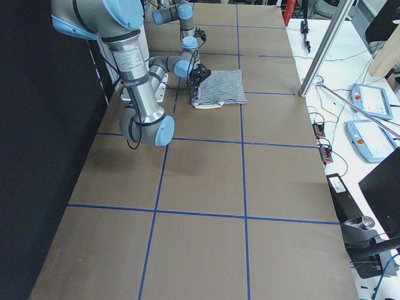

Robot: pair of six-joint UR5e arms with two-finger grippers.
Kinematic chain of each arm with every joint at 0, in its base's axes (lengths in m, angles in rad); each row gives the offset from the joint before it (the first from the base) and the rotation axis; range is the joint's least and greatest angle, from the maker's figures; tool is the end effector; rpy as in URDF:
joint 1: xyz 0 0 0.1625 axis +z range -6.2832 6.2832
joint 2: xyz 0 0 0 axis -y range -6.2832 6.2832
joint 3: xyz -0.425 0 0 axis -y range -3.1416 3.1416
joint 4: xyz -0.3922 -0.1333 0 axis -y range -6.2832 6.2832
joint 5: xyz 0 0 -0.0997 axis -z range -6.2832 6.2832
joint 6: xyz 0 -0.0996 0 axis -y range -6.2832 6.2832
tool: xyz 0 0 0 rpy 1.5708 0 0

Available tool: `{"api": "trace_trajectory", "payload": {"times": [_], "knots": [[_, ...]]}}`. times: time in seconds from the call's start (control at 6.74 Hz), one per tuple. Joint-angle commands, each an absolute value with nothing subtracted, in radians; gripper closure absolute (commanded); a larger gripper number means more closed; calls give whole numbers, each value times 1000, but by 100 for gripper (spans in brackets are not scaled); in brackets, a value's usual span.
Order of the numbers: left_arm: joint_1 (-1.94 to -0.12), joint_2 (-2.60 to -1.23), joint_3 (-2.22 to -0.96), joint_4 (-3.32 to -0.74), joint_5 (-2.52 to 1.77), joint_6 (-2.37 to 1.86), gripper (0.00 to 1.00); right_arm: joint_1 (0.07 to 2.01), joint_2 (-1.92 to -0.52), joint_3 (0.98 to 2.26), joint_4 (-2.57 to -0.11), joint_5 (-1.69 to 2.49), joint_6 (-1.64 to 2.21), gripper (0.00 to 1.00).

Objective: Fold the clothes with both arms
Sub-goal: 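Lift the near edge with both grippers and fold it toward the far end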

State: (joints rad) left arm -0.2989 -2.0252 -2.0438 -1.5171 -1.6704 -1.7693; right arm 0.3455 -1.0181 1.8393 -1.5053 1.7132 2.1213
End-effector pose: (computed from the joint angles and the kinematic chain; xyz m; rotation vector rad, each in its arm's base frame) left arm 0.5006 -0.2834 0.2178 -0.0497 0.8835 -0.4213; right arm -0.5522 -0.3254 0.2222 -0.2289 -0.8906 0.7710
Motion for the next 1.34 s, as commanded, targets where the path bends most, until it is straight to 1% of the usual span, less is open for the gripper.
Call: {"api": "trace_trajectory", "payload": {"times": [0.0,0.15,0.3,0.45,0.59,0.74,0.89,1.04,1.19], "knots": [[-317,-2026,-2017,-1578,-1672,-1772,100,348,-1011,1821,-1491,1713,2117,100],[-345,-2028,-2017,-1578,-1674,-1772,100,360,-1006,1803,-1491,1713,2114,100],[-403,-2031,-2002,-1598,-1674,-1767,100,409,-953,1763,-1494,1713,2080,100],[-461,-2054,-1909,-1674,-1674,-1767,100,478,-860,1640,-1494,1738,2024,100],[-544,-2103,-1746,-1810,-1678,-1717,100,565,-744,1471,-1483,1794,1934,100],[-645,-2158,-1624,-1862,-1698,-1616,49,642,-667,1290,-1347,1819,1912,100],[-755,-2180,-1565,-1879,-1759,-1451,0,691,-599,1108,-1228,1819,1893,10],[-803,-2178,-1515,-1937,-1776,-1380,0,715,-592,1071,-1195,1816,1817,0],[-805,-2177,-1494,-1959,-1776,-1379,0,733,-594,1062,-1195,1816,1810,0]]}}
